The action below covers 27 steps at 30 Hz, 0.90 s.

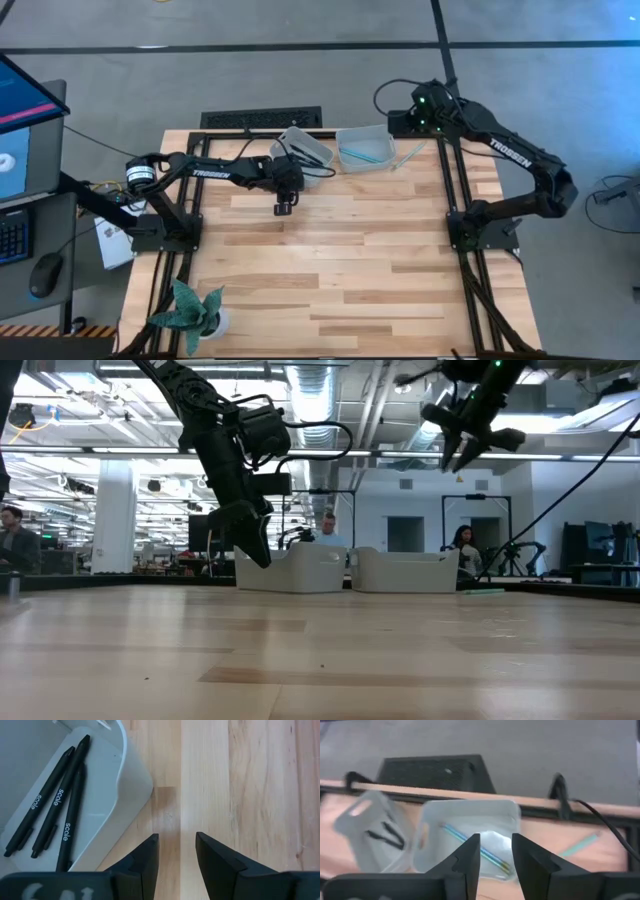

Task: Sort pens & pencils
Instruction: Put the light green pencil into the right gray bin

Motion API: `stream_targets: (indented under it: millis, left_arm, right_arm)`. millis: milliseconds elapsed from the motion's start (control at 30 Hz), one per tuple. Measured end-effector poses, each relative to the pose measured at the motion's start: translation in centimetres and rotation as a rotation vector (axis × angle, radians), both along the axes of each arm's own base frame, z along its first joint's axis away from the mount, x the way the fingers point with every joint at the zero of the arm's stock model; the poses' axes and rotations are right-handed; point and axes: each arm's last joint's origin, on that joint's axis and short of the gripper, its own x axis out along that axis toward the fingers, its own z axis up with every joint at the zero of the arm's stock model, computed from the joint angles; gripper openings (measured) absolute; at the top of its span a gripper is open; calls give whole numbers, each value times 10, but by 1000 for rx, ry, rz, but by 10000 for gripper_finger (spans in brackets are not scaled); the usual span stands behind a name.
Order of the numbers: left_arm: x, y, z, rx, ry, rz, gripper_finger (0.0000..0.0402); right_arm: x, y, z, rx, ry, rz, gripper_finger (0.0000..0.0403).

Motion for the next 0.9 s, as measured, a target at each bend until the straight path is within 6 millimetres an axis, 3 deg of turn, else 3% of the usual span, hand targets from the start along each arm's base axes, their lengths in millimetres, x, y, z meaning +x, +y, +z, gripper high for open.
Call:
stream_targets:
  millis: [233, 500, 667, 800, 900]
  left_arm:
    - [0, 0, 0, 0, 0, 0, 122]
    - [0, 0, 0, 0, 0, 0, 122]
    - [0, 0, 0, 0, 0, 0, 122]
    - [0, 0, 0, -3, -2, -2, 122]
    - [0, 0, 0, -5, -3, -3, 122]
  right_arm:
    - [-7, -10, 2, 58, -151, -203, 123]
    - [-11, -21, -3, 62, -140, -255, 125]
    - [-7, -23, -7, 53, -94, -201, 129]
    - [-2, -22, -8, 51, -95, -183, 157]
    - [0, -22, -10, 61, -90, -178, 201]
